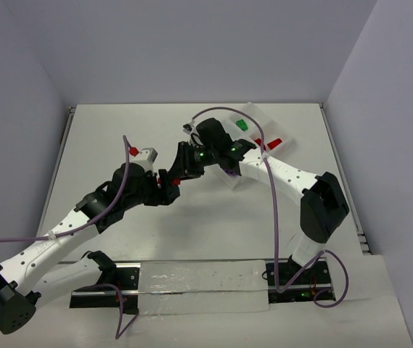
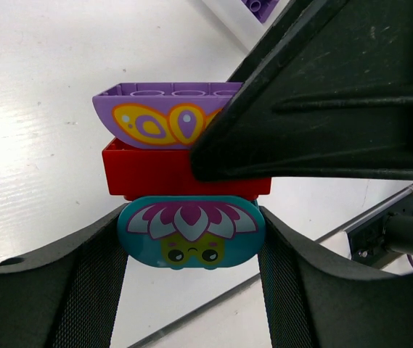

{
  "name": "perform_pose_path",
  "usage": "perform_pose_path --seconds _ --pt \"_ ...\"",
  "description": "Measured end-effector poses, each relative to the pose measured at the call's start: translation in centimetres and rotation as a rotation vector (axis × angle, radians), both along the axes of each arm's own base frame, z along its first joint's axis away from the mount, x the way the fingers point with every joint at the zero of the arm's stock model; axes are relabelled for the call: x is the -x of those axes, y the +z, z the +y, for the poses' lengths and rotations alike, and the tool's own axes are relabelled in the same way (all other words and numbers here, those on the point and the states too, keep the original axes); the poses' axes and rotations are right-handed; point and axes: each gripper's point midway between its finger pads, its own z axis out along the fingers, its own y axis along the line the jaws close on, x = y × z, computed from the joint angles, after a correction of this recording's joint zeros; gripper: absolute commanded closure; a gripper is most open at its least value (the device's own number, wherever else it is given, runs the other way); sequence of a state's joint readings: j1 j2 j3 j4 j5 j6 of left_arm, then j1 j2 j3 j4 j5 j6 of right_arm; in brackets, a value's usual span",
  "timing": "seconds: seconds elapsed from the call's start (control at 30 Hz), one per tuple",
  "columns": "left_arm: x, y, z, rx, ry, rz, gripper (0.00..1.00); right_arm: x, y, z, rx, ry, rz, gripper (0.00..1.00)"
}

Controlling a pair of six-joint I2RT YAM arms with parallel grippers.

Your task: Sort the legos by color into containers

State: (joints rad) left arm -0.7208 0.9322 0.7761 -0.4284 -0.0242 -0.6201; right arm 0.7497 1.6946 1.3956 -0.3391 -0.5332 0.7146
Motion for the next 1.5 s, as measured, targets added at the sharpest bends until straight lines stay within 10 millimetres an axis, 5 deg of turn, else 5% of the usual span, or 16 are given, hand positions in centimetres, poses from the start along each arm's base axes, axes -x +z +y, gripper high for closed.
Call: perform_pose_path --seconds 0.03,0.17,0.2,0.27,0.3,0.33,0.37,0.63,0.93,1.1,1.5 --pt "0.0 0.0 0.1 -0.002 0.001 0.001 1.00 0.1 0.0 0.1 -0.006 0.005 0.003 1.00" --pt "0.0 0.1 0.2 -0.003 0.007 -0.004 1.00 0.1 0.3 0.4 -0.028 0.014 0.003 1.00" --pt "0.0 0.1 0.3 -0.003 0.009 -0.006 0.94 0.1 0.3 0.5 -0.032 0.015 0.003 1.00" --pt "0.0 0.1 0.4 -0.006 0.014 -0.008 0.69 0.1 0.3 0.6 -0.040 0.015 0.004 1.00" --pt "0.0 0.1 0.4 -0.006 0.016 -0.009 0.31 0.1 0.3 0.6 -0.044 0.014 0.003 1.00" --pt "-0.1 0.1 0.5 -0.007 0.018 -0.009 0.05 0.1 0.3 0.6 -0.047 0.012 0.003 1.00" --pt "-0.1 0.1 0.5 -0.007 0.020 -0.009 0.01 0.1 0.3 0.6 -0.050 0.011 0.002 1.00" --pt "0.0 0.4 0.5 0.000 0.029 -0.008 0.01 -0.2 1.4 -1.6 -0.083 -0.043 -0.021 1.00" --pt "1.2 5.9 1.0 0.136 0.009 -0.123 0.01 -4.3 2.6 -10.3 -0.097 -0.225 -0.112 1.00" --pt "1.2 8.2 -0.7 0.311 -0.056 -0.159 0.04 -2.6 1.9 -10.9 -0.095 -0.178 -0.113 1.00" --pt "0.3 7.4 -3.3 0.607 -0.250 -0.014 0.07 -0.5 4.7 -11.6 -0.152 -0.091 -0.201 1.00"
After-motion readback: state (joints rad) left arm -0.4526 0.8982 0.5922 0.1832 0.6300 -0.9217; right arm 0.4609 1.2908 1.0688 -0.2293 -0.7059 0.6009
